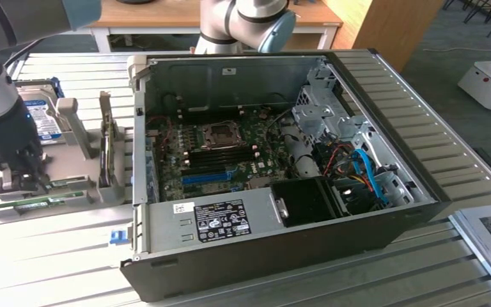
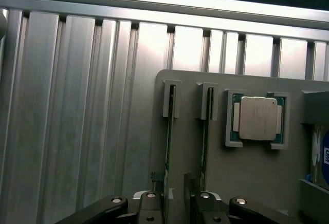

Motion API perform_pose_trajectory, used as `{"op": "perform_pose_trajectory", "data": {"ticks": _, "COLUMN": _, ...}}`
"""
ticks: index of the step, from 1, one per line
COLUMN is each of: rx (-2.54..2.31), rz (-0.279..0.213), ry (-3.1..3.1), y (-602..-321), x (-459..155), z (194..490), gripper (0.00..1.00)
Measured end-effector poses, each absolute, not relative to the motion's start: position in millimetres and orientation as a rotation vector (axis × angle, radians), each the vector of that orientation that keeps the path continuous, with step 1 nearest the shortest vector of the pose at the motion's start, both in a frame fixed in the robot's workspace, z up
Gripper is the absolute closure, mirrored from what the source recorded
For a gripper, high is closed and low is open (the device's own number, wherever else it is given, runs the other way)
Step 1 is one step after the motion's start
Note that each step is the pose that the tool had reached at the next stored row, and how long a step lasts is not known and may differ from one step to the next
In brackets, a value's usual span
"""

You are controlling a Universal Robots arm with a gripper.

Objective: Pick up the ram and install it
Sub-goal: 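Pick up the ram and move it above insertion slot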

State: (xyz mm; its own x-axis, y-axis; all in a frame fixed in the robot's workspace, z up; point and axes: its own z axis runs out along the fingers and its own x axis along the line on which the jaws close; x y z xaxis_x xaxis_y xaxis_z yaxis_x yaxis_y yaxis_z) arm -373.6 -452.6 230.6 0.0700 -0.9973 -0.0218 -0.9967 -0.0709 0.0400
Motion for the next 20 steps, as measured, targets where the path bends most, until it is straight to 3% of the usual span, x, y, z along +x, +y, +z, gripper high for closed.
{"op": "perform_pose_trajectory", "data": {"ticks": 20, "rx": 2.287, "rz": -0.068, "ry": -2.131, "y": -455.4, "x": -369.6, "z": 230.6, "gripper": 0.7}}
